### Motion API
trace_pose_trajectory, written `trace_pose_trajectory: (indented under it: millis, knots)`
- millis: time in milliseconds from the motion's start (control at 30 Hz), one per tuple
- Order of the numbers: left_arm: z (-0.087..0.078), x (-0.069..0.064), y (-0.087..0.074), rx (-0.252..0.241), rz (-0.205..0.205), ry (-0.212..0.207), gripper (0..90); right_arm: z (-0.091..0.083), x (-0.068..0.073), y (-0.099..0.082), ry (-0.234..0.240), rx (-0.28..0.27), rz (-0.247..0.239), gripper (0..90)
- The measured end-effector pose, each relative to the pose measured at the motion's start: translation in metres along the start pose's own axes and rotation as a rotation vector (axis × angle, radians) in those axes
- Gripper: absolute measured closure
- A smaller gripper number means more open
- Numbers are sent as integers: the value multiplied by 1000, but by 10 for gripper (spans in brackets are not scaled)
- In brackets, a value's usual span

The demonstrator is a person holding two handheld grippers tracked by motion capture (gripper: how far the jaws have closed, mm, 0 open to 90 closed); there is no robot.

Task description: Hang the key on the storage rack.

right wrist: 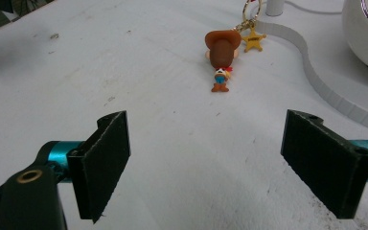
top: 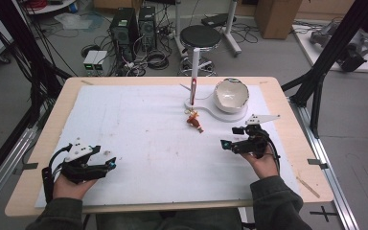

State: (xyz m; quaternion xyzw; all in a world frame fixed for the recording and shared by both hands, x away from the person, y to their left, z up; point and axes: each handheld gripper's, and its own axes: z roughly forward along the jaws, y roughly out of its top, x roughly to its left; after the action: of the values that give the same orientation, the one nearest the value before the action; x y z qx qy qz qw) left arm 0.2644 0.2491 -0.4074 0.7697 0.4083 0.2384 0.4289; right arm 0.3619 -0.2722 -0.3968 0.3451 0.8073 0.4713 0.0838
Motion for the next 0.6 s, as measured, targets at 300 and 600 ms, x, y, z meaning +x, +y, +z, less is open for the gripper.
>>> trace_pose_trajectory:
  millis: [300, 600]
  knots:
    - [0, 0, 0, 0, -1, 1, 276, -8, 0, -9, -15, 0, 7, 146]
    - [1, 0, -1, 9, 5, -2, 276, -17, 0, -15, -30, -8, 12, 129]
